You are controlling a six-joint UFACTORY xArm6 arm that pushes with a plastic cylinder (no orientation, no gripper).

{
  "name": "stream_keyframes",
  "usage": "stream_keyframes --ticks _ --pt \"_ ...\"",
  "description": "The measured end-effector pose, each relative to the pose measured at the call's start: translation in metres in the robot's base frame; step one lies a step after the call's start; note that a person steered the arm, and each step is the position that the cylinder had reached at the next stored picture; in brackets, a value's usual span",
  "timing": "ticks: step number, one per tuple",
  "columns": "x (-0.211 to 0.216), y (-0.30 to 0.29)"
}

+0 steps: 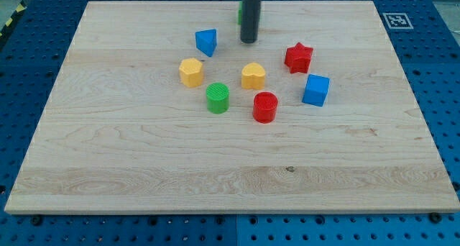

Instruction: Move the green star top center of the board

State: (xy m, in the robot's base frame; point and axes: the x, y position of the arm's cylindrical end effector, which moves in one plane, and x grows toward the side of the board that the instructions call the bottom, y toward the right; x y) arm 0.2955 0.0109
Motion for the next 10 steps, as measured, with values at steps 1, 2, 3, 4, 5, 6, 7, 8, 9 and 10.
stream_keyframes --ticks 1,2,3,4,5,6,7,8,9,10 --pt "-0.021 -0.052" --pt "-0.066 -0.081" --pt "-0.104 -0.061" --pt "-0.097 -0.041" --pt "-0.087 -0.029" --pt "-0.087 -0.019" --pt "-0.088 -0.014" --pt "-0.090 -0.005" --pt "-0.090 0.009" --pt "-0.090 0.018"
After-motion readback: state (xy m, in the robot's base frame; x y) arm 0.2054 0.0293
